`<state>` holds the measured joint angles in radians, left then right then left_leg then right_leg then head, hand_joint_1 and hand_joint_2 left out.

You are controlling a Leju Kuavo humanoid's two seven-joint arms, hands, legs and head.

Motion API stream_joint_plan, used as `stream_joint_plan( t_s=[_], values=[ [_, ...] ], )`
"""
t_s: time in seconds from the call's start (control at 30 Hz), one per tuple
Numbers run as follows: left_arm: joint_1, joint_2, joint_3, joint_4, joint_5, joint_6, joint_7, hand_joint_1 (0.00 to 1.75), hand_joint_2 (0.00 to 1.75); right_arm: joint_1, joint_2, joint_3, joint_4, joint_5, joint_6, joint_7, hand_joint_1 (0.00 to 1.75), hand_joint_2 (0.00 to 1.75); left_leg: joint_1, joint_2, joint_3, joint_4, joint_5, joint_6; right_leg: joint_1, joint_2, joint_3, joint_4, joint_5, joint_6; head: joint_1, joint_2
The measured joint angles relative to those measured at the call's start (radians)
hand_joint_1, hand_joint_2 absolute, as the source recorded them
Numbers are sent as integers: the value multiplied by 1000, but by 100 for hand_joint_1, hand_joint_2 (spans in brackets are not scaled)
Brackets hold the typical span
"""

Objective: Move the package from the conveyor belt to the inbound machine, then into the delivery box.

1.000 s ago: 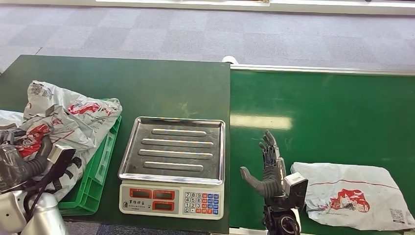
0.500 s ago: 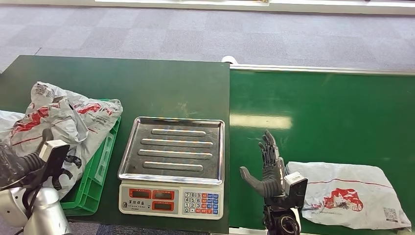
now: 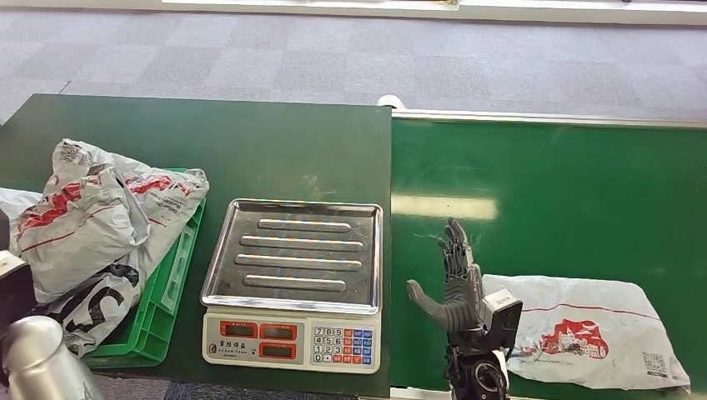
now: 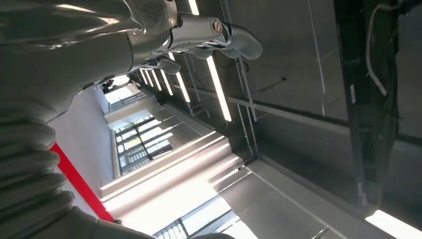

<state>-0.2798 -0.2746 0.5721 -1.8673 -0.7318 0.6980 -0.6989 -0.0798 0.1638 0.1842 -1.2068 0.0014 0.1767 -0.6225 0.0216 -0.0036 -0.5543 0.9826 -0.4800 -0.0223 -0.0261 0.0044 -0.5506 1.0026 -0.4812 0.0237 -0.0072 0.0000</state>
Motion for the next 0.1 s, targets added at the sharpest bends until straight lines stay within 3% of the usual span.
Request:
stream_joint_plan(
  t_s=[0.1],
  values=[
    [13, -1, -35, -46, 67, 0, 0, 0, 175, -5, -1, 3, 6, -6, -2, -3, 0, 175, 0, 0, 0, 0, 0, 0, 0, 0, 0, 0, 0, 0, 0, 0]
  ],
)
